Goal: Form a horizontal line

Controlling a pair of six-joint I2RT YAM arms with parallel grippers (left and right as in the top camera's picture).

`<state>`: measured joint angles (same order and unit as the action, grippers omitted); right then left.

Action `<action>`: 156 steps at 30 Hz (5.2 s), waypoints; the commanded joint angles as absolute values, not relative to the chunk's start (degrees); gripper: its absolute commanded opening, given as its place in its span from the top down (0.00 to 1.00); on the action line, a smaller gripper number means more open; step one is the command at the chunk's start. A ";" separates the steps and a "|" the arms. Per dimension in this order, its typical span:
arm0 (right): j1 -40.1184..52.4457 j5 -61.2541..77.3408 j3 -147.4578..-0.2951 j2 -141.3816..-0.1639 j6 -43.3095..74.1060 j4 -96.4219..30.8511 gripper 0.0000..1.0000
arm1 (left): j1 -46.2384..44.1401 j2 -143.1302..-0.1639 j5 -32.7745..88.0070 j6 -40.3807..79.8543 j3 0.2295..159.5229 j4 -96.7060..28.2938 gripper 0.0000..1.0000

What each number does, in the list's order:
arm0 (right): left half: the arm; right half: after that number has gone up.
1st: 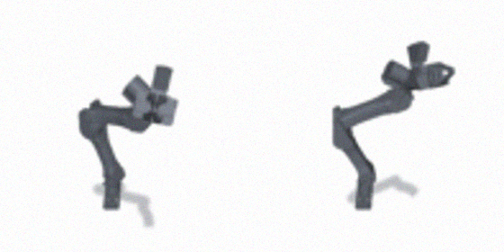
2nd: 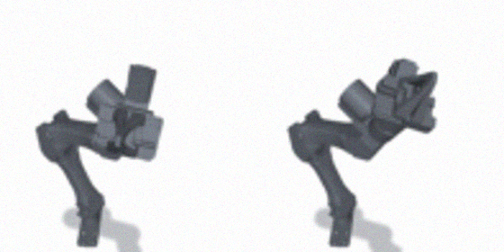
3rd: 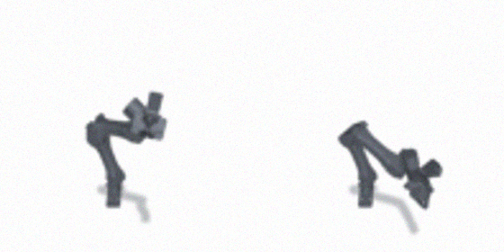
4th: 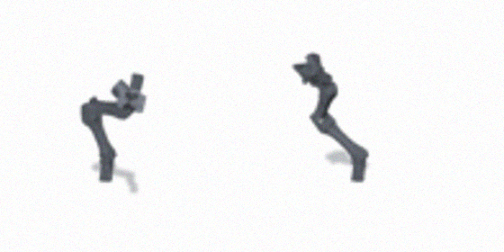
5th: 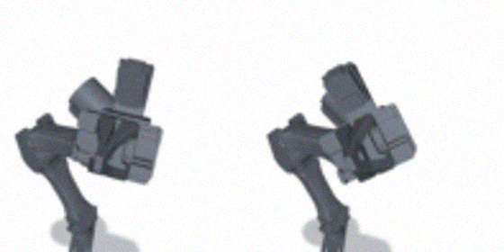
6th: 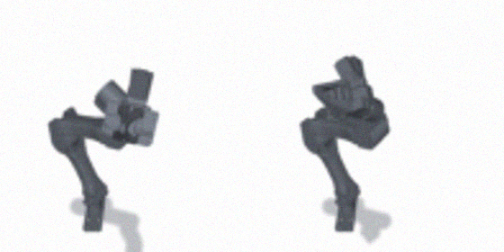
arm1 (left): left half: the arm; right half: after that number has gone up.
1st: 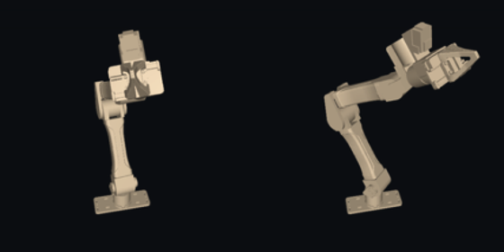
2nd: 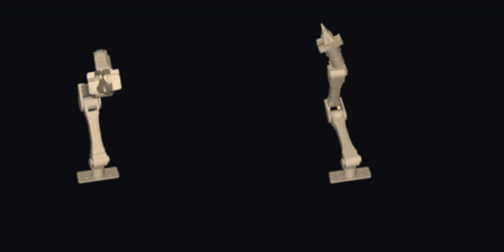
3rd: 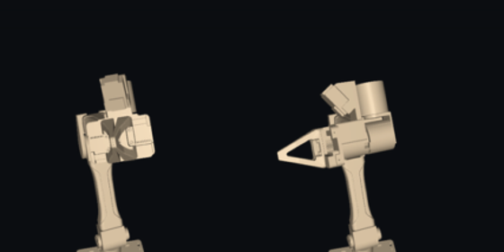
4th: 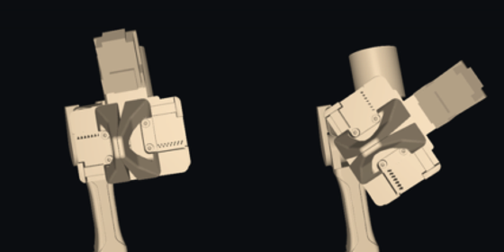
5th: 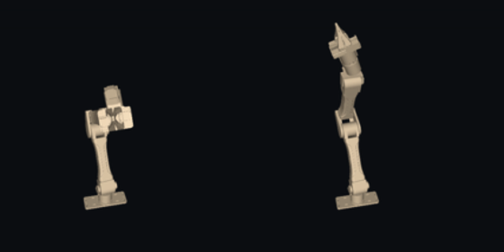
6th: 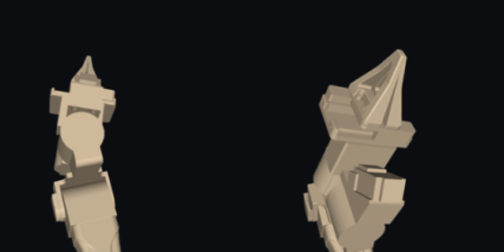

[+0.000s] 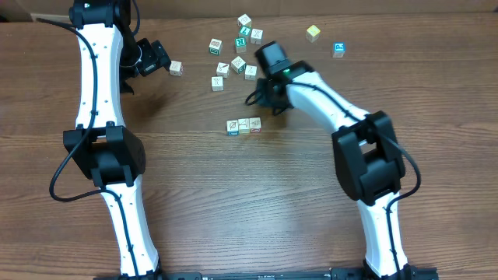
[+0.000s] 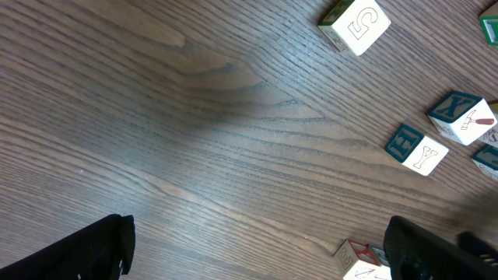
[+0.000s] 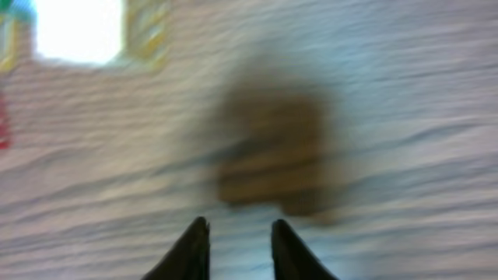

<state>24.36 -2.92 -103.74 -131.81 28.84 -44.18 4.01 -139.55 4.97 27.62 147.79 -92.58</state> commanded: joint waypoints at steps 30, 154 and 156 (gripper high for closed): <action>11.22 -3.99 -103.46 -131.92 25.47 -47.64 0.00 | 4.05 -138.87 5.39 27.18 148.92 -92.55 0.00; 25.41 -7.57 -102.69 -133.91 19.29 -15.18 0.30 | 4.05 -138.87 5.39 27.20 148.92 -92.55 0.00; 25.67 -4.84 -102.69 -135.68 19.49 -13.89 0.27 | 4.05 -138.87 5.39 27.18 148.92 -92.53 0.00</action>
